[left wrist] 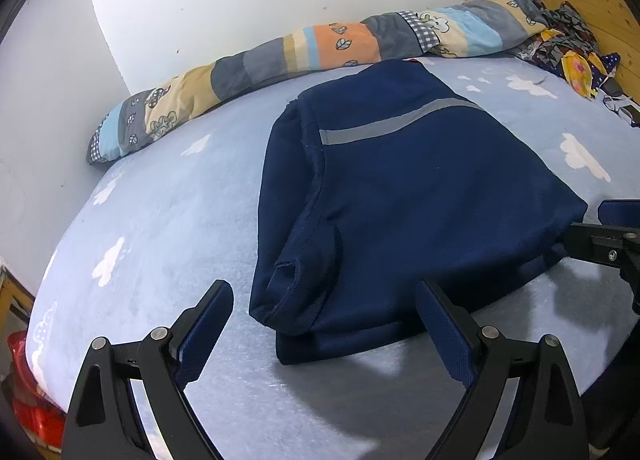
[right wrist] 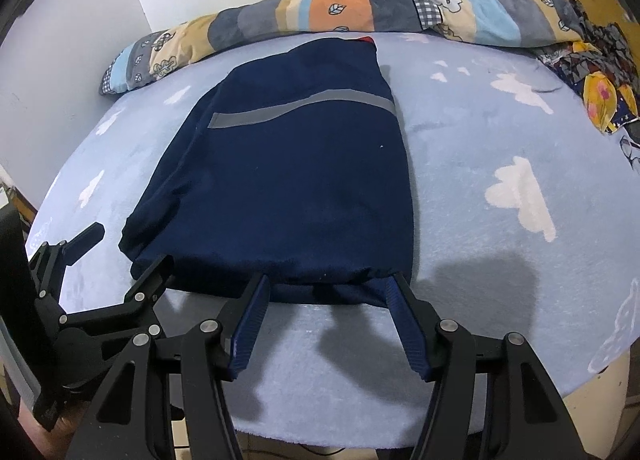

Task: Fold large clothes

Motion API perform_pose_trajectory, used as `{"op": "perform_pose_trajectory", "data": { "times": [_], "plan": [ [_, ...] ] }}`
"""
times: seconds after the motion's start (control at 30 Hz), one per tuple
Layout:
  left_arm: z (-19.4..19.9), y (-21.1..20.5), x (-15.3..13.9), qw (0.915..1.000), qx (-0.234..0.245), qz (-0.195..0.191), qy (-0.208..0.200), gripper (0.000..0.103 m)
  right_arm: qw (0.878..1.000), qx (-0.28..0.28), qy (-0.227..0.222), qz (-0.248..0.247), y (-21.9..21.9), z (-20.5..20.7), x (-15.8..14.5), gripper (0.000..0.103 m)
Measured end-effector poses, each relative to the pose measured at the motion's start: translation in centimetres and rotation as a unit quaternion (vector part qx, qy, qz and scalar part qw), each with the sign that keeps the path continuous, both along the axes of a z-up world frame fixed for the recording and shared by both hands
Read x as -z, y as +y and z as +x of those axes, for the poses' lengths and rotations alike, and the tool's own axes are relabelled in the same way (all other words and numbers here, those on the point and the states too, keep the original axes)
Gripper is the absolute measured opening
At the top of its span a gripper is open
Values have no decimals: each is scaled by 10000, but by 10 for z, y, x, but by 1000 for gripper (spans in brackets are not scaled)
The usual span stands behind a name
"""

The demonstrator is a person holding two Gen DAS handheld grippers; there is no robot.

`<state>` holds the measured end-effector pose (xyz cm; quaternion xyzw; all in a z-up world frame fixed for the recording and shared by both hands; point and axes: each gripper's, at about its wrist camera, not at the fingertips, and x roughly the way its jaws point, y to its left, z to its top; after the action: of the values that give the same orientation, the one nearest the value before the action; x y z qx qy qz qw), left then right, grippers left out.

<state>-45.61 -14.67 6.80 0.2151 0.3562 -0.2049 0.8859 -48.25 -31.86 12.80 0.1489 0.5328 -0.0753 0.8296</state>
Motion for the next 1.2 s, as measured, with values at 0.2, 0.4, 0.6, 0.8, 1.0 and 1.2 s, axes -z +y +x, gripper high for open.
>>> {"op": "perform_pose_trajectory", "data": {
  "times": [0.2,0.4,0.6,0.8,1.0,1.2],
  "plan": [
    [-2,0,0,10000,19,14,-53,93,10000,-13,-13,5,1,-1,-1,63],
    [-2,0,-1,9999,30,-18,-98,93,10000,1,-19,-4,1,-1,-1,64],
    [-4,1,-3,9998,49,-27,-167,93,10000,8,-42,15,0,-1,-2,64],
    [-7,2,-5,9997,49,-53,-214,93,10000,-7,-69,-9,1,-3,-4,65],
    [-9,10,-14,9996,6,-207,-217,93,10000,19,-91,-20,0,-4,-5,67],
    [-16,28,-39,9975,-31,-649,-286,95,9999,65,-149,-23,0,-8,-8,71]
  ]
}}
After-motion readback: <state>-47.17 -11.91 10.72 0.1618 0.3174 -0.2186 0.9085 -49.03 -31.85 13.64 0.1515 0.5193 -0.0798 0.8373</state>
